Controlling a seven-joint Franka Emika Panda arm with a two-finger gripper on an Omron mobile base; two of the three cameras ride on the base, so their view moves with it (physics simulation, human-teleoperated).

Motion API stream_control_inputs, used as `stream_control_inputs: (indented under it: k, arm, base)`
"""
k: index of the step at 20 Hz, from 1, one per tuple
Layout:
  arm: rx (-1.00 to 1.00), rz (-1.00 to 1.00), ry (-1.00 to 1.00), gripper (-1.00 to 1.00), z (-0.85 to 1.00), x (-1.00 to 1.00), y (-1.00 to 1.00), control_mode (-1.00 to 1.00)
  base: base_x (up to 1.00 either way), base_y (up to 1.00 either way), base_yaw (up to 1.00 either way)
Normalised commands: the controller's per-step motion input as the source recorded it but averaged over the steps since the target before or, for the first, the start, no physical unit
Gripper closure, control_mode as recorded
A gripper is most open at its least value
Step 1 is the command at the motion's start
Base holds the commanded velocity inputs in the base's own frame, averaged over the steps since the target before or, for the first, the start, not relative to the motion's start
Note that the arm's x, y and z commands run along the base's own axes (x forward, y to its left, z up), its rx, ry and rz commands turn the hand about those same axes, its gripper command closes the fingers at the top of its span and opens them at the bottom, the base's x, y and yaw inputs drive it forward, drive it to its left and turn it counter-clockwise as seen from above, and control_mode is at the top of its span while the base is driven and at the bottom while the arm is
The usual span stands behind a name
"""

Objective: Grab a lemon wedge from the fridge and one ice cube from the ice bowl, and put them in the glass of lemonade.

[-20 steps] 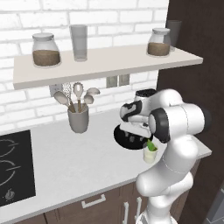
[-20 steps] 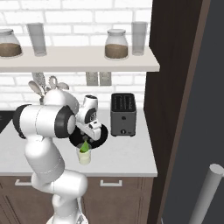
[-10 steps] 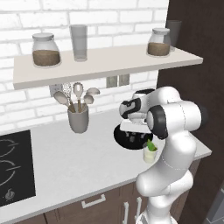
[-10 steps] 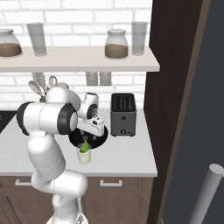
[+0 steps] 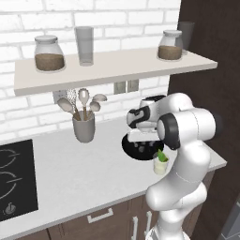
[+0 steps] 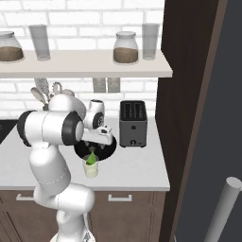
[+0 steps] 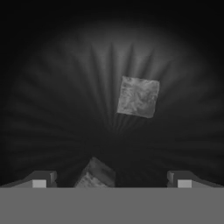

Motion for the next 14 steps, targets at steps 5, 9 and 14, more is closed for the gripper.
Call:
stream_control_inputs:
  k: [5, 9, 14]
  arm:
    - [0.11, 0.27, -0.11, -1.00, -0.04, 0.00, 0.00, -1.00]
    - [0.01, 0.15, -0.02, -1.00, -0.21, 0.22, 0.03, -1.00]
    - [0.00, 0.12, 0.00, -1.00, -0.23, 0.11, 0.13, -1.00]
  base:
    - [0.00, 0.00, 0.00]
    - [0.00, 0.00, 0.00]
    - [0.00, 0.00, 0.00]
